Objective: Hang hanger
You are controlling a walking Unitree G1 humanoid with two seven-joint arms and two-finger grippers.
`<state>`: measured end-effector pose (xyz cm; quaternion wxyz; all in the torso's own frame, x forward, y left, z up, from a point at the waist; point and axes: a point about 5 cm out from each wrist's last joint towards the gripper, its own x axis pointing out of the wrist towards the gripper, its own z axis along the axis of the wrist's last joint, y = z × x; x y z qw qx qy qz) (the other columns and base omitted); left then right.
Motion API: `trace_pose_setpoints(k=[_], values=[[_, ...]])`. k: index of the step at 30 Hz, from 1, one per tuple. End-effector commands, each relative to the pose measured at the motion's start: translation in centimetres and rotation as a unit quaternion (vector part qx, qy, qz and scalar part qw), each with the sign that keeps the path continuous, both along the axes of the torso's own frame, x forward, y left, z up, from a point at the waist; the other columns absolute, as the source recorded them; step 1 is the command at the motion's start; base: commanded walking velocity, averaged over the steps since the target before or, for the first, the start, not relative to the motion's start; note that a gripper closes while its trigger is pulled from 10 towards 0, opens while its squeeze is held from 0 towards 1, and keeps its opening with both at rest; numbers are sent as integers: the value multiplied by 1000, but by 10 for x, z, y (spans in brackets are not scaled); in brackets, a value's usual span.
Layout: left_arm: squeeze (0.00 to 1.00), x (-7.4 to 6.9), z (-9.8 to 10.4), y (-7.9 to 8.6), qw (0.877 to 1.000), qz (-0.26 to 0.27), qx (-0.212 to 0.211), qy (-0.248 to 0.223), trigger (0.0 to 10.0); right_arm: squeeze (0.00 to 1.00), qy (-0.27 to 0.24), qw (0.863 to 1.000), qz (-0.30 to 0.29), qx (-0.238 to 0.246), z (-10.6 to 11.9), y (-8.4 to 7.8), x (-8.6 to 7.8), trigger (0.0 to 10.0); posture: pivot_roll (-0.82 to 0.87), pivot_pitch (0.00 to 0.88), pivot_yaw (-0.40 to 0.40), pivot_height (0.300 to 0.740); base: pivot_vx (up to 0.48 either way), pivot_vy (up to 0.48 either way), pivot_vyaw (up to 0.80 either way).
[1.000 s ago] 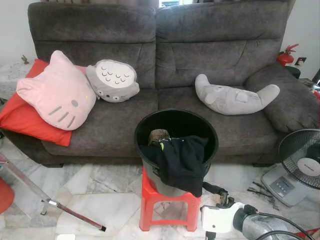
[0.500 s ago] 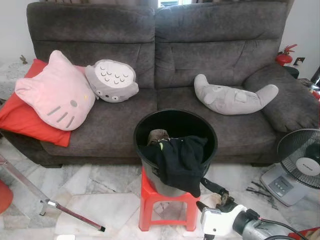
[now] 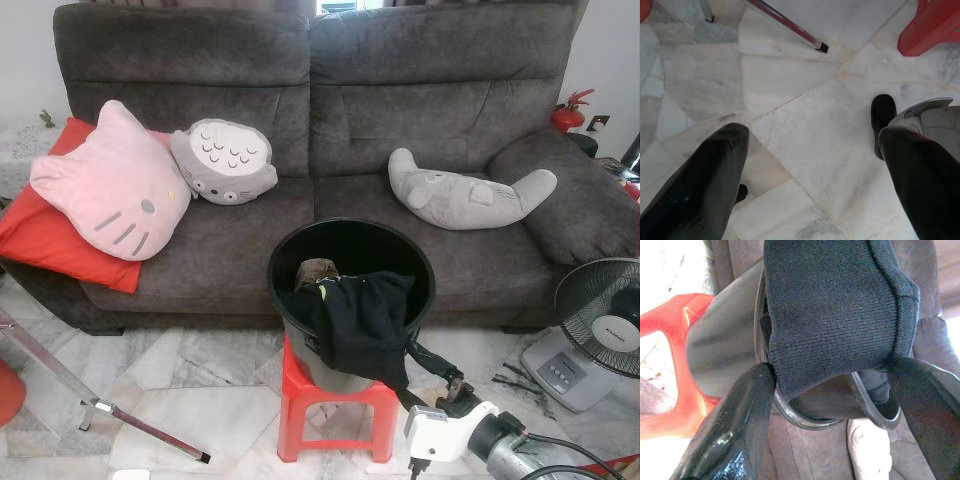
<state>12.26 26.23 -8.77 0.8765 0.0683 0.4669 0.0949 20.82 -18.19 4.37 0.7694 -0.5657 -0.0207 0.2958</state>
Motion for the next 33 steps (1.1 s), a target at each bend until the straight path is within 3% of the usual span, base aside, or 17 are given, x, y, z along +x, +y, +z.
trace_pose_setpoints(k=[1,18,33], values=[[0,-2,-1,0,1000,3,-3,4,10000,0,-11,1000,-3,5,2,-1,1,10000,-45,0,17,740,0,0,0],[0,-2,-1,0,1000,3,-2,3,10000,0,-66,998,-3,12,7,0,-9,10000,-48,0,13,740,0,0,0],[0,-3,-1,-1,1000,1,-3,1,10000,0,-127,991,-33,-2,11,-6,5,10000,-47,0,10,740,0,0,0]])
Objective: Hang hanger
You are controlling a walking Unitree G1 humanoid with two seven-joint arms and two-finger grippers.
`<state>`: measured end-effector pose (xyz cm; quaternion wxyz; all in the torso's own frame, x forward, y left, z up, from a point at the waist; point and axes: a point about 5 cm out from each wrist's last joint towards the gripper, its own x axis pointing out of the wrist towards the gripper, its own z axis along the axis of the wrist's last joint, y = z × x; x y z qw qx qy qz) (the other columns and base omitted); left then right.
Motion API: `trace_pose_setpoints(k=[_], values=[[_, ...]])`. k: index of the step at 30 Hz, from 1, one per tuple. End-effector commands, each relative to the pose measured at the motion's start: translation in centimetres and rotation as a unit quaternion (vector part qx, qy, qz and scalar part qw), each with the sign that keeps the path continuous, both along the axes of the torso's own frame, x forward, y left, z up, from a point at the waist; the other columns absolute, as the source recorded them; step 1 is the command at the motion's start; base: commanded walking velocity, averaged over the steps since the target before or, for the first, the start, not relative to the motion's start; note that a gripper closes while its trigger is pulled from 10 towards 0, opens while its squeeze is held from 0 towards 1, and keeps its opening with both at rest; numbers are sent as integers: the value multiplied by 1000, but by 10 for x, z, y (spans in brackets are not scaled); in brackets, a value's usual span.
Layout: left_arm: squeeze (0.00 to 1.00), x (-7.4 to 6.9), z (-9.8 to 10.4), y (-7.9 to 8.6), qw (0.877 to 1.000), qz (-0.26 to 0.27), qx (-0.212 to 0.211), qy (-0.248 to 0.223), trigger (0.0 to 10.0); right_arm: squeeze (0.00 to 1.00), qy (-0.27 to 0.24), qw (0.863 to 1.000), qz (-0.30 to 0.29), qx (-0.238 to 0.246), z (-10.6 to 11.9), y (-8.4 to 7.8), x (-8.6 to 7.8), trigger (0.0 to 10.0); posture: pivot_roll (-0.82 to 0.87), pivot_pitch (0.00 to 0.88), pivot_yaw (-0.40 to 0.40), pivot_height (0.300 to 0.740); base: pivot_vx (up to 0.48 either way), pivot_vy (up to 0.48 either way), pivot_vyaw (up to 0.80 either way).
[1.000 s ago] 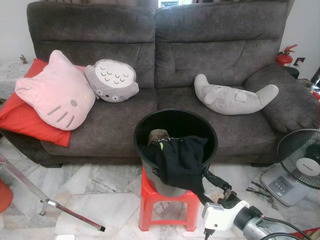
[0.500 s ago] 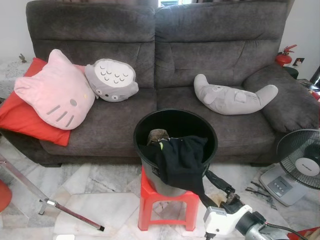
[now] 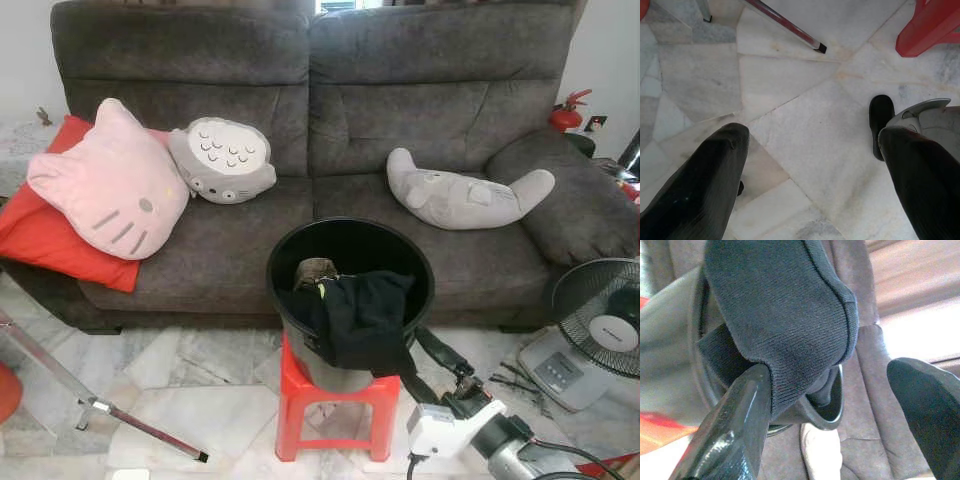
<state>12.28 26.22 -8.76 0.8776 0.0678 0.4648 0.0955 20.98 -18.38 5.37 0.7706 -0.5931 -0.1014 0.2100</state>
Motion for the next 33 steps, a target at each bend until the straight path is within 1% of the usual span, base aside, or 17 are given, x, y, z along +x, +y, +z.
trace_pose_setpoints(k=[1,7,11,17,22,25,33], values=[[0,-4,-1,-1,1000,1,-3,3,10000,0,-9,1000,-14,-7,0,-4,5,10000,-47,0,10,740,0,0,0],[0,-3,-1,-1,1000,3,-3,2,10000,0,-10,1000,-21,-3,-6,-4,7,10000,-43,0,6,740,0,0,0],[0,-3,-1,-1,1000,5,-4,0,10000,0,-2,999,-49,5,-14,-8,8,10000,-41,0,4,740,0,0,0],[0,-3,-1,-1,1000,6,-4,0,10000,0,8,998,-57,14,-22,-7,5,10000,-39,0,3,740,0,0,0],[0,-2,-1,-1,1000,6,-3,-1,10000,0,-5,998,-64,22,-20,-8,8,10000,-36,0,4,740,0,0,0],[0,-2,-1,-1,1000,7,-3,-1,10000,0,-22,997,-67,29,-16,-9,12,10000,-36,0,4,740,0,0,0],[0,-2,-1,-1,1000,7,-3,-1,10000,0,-41,996,-66,32,-12,-8,16,10000,-33,0,4,740,0,0,0]])
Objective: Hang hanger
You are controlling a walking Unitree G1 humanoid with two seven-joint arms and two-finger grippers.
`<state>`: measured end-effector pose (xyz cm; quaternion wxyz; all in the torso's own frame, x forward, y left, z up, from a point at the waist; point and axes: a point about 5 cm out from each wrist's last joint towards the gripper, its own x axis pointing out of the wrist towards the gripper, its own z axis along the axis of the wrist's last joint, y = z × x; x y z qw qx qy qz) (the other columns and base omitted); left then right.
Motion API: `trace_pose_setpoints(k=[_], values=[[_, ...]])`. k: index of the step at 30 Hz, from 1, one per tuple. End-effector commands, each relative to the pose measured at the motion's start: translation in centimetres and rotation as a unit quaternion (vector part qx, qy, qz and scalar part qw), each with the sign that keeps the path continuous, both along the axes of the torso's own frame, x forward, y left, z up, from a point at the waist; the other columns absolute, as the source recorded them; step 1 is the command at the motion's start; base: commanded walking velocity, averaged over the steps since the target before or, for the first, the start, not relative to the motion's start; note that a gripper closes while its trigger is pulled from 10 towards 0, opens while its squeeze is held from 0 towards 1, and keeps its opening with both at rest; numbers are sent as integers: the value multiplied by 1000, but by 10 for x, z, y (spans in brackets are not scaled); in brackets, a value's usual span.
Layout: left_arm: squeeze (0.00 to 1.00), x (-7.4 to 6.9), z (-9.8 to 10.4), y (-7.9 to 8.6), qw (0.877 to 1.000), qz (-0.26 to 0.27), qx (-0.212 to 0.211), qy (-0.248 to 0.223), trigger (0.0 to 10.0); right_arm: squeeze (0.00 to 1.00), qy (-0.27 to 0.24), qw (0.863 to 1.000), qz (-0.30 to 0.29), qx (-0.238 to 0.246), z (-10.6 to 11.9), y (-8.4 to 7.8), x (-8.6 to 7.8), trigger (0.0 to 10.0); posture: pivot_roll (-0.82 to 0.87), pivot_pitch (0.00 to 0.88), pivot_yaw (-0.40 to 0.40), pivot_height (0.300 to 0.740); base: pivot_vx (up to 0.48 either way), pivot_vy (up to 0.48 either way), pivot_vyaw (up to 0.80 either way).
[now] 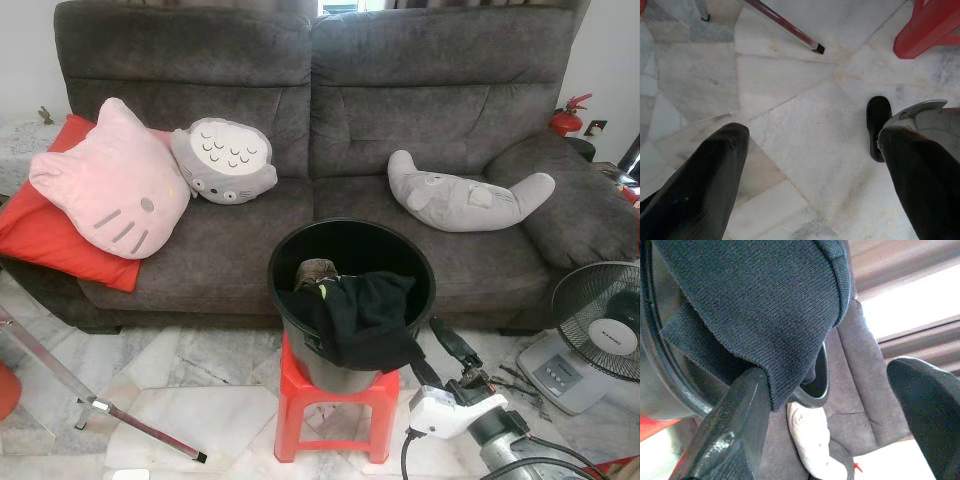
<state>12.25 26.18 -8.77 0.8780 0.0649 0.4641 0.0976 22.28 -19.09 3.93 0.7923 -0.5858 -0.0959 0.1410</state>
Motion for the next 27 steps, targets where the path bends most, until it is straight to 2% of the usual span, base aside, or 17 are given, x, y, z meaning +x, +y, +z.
trace_pose_setpoints(k=[1,13,15,16,17,19,27], values=[[0,-2,-1,-1,1000,4,-1,0,10000,0,-9,1000,-5,9,3,-1,3,10000,-33,0,4,740,0,0,0],[0,-2,-1,-1,1000,3,0,-1,10000,0,-45,996,-4,72,11,2,-1,10000,-34,0,4,740,0,0,0],[0,-1,0,-1,1000,3,0,-1,10000,0,-34,995,-14,91,9,0,-1,10000,-34,0,4,740,0,0,0],[0,-1,0,-1,1000,3,0,-2,10000,0,-6,992,-43,119,4,-4,1,10000,-34,0,4,740,0,0,0],[0,-1,0,-1,1000,3,0,-2,10000,0,17,987,-69,141,0,-7,3,10000,-34,0,4,740,0,0,0],[0,-1,-1,-1,1000,3,0,-2,10000,0,68,970,-129,197,-11,-14,6,10000,-36,0,5,740,0,0,0],[0,-1,-1,-1,1000,4,1,-2,10000,0,82,961,-136,227,-13,-12,11,10000,-36,0,5,740,0,0,0]])
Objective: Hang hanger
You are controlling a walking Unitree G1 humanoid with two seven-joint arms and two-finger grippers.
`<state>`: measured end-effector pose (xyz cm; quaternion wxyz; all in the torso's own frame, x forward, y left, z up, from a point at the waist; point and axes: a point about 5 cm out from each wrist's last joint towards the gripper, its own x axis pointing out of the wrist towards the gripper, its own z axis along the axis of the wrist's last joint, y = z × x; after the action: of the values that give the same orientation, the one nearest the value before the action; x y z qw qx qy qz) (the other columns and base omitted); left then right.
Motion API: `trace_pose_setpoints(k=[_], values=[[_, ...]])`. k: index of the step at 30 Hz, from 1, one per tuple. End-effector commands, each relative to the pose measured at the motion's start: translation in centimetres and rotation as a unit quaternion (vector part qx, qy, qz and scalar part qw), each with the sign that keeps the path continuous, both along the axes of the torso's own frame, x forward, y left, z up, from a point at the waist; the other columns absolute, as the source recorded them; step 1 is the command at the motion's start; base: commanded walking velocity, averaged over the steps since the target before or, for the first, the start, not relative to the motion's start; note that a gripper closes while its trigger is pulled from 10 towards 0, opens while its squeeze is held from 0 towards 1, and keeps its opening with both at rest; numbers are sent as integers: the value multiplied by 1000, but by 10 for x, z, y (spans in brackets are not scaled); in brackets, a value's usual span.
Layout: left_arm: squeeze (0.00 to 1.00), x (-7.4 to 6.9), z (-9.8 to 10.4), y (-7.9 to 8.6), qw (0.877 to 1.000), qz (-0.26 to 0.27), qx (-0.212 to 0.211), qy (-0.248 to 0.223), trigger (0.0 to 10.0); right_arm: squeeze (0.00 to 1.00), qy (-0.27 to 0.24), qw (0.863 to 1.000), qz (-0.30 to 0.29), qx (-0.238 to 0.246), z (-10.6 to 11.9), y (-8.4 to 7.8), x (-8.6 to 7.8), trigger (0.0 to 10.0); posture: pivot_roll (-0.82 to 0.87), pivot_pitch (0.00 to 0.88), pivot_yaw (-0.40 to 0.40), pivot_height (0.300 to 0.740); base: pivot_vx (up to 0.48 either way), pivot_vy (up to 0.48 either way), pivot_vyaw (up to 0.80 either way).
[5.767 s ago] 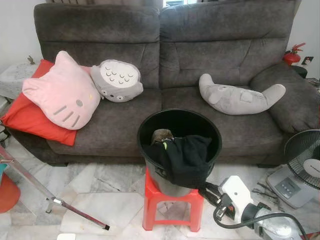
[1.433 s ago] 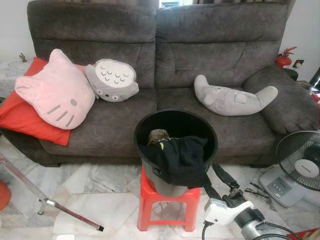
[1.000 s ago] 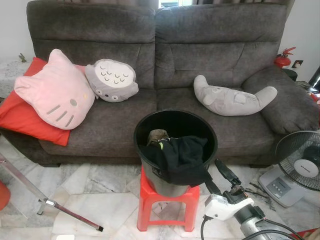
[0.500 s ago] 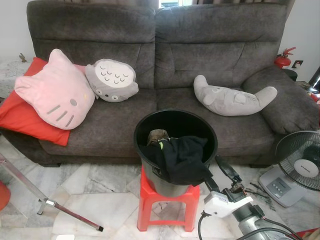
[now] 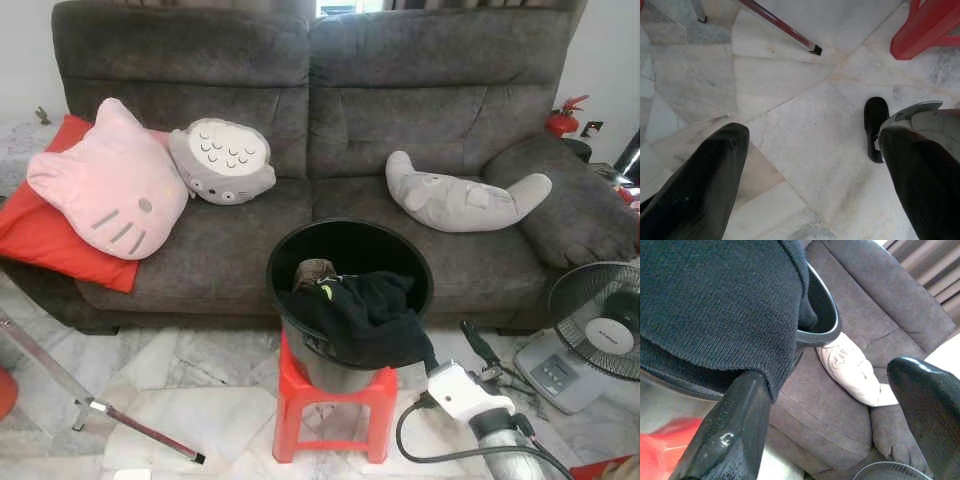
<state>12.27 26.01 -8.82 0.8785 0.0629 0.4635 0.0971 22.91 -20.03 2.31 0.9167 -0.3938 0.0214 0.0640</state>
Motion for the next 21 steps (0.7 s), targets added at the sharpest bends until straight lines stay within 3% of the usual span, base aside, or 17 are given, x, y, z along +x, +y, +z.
trace_pose_setpoints(k=[1,8,10,12,17,21], values=[[0,-2,0,1,1000,4,3,-1,10000,0,-4,1000,-9,12,3,-2,5,10000,-36,0,5,740,0,0,0],[0,-2,0,1,1000,4,4,-1,10000,0,-53,998,16,1,16,2,11,10000,-36,0,5,740,0,0,0],[0,-2,0,2,1000,4,5,-1,10000,0,-81,993,74,-32,24,13,10,10000,-29,0,4,740,0,0,0],[0,-2,0,2,1000,4,5,-1,10000,0,-83,992,86,-42,24,15,9,10000,-29,0,4,740,0,0,0],[0,-2,0,2,1000,4,5,0,10000,0,-64,989,116,-70,18,13,7,10000,-29,0,4,740,0,0,0],[0,-2,0,1,1000,3,5,-1,10000,0,-11,979,170,-114,4,13,-1,10000,-36,0,6,740,0,0,0]])
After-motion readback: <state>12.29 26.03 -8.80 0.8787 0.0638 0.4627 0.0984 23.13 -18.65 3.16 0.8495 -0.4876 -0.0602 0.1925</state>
